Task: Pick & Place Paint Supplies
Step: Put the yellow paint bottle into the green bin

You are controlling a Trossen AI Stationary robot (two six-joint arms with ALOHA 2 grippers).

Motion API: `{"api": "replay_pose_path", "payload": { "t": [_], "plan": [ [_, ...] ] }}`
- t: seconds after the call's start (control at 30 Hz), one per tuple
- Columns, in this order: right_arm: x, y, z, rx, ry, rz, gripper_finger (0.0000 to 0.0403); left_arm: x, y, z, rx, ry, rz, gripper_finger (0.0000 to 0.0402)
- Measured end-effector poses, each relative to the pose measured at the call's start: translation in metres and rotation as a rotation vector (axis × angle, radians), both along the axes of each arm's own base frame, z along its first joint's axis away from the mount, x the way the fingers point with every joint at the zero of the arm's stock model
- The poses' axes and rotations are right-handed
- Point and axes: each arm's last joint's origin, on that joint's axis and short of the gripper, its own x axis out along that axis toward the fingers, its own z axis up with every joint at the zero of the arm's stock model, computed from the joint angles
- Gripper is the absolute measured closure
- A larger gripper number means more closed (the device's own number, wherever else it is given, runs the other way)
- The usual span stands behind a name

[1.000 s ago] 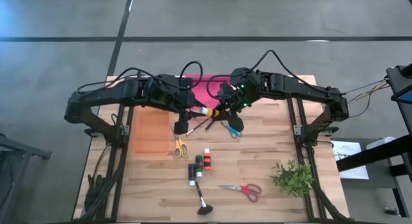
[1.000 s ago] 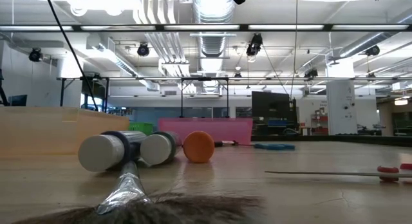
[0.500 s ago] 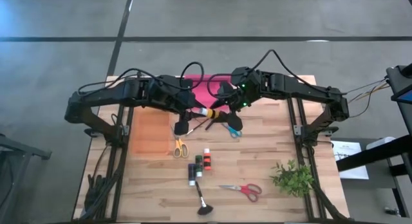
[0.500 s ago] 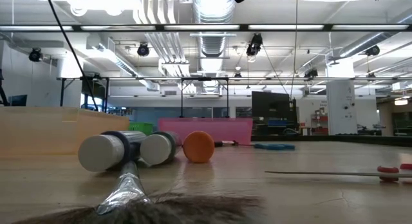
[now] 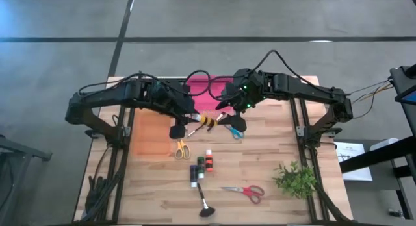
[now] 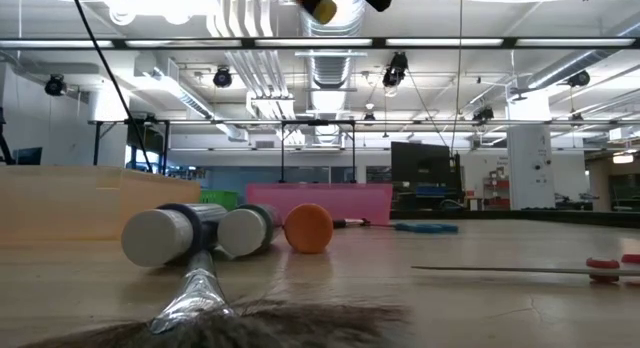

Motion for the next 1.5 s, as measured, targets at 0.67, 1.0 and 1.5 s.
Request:
{"api": "replay_pose_path", "payload": {
  "t": [0.67,1.0,1.5],
  "plan": [
    [-0.017,0.002,-0.005,0.034,0.155,-0.044,0.0090,-0.118,0.011,0.012,-0.121,0.370,0.276,0.0281],
    [-0.018,0.002,-0.005,0.038,0.155,-0.048,0.0089,-0.124,0.067,-0.016,-0.111,0.467,0.448,0.0281],
    [-0.017,0.002,-0.005,0.057,0.158,-0.066,0.0089,-0.107,0.196,-0.079,-0.153,0.600,0.564,0.0281]
  ]
}}
